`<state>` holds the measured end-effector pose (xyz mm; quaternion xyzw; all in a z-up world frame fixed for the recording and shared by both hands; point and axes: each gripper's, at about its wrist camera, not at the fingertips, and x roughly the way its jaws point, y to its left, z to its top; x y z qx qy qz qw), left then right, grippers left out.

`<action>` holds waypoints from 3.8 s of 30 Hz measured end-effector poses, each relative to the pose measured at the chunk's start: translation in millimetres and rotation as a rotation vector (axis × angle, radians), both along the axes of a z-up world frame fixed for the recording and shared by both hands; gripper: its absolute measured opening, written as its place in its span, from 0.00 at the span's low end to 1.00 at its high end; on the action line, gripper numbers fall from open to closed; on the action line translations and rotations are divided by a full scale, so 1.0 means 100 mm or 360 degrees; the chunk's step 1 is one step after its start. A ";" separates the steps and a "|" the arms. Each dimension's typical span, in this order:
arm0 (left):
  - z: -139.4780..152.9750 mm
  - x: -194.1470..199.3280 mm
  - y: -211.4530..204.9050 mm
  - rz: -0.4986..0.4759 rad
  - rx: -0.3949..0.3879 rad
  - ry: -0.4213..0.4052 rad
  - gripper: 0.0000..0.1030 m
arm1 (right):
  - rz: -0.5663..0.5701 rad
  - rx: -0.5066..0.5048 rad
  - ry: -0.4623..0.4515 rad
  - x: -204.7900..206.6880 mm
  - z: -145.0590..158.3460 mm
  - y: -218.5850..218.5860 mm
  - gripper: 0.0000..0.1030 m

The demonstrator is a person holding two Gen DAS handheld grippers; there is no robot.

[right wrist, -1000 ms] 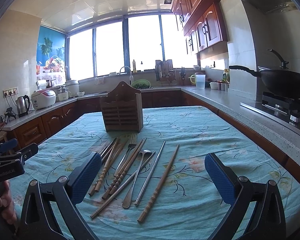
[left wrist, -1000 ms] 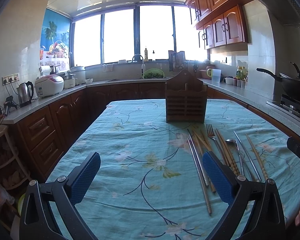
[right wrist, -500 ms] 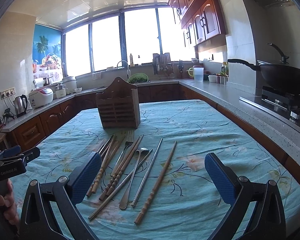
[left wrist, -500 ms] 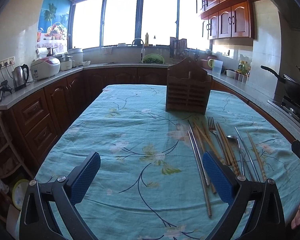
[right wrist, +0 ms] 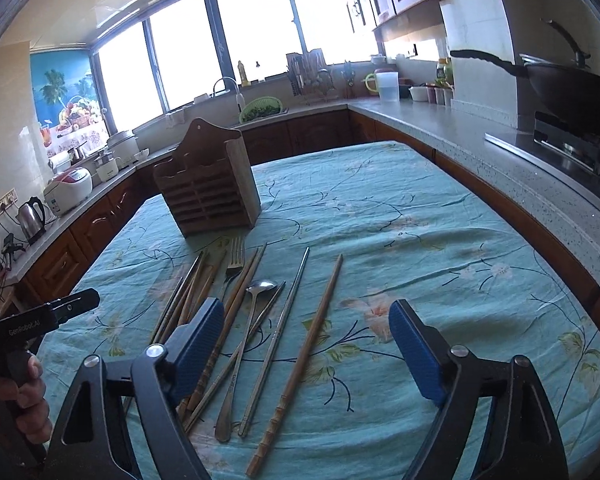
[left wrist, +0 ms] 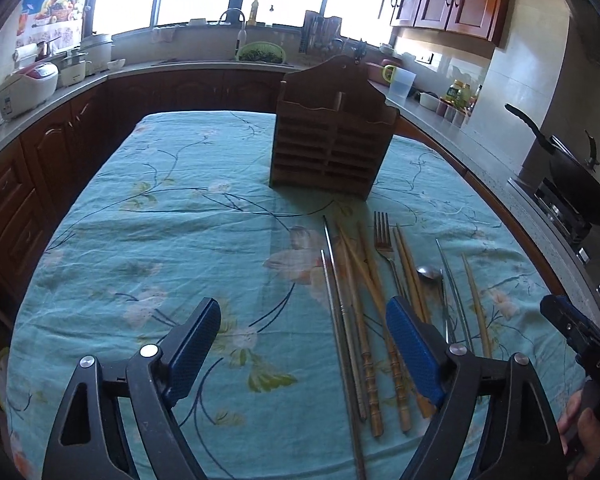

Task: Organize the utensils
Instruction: 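Grasp a silver metal chopstick with the left gripper while the right gripper grasps a wooden chopstick, then lift both held chopsticks and carry them over the wooden utensil holder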

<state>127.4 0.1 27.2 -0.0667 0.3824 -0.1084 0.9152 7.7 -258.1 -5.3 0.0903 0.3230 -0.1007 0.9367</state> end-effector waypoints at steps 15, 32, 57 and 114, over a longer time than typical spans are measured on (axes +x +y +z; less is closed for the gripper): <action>-0.40 1.11 -0.35 -0.0101 0.0213 0.0278 0.41 | -0.0040 0.0225 0.0225 0.73 -0.29 -0.39 0.36; -0.69 1.39 -0.70 -0.0261 0.0422 0.0259 0.05 | -0.0036 -0.0019 0.0460 1.27 -0.66 -0.35 0.10; 0.69 0.42 0.47 -0.0238 -0.0157 -0.0119 0.02 | 0.0180 0.0176 -0.0074 0.86 0.72 -0.07 0.05; 0.40 1.94 0.38 0.0210 -0.0367 -0.0661 0.02 | 0.0122 0.0244 -0.0679 2.70 1.15 -0.10 0.05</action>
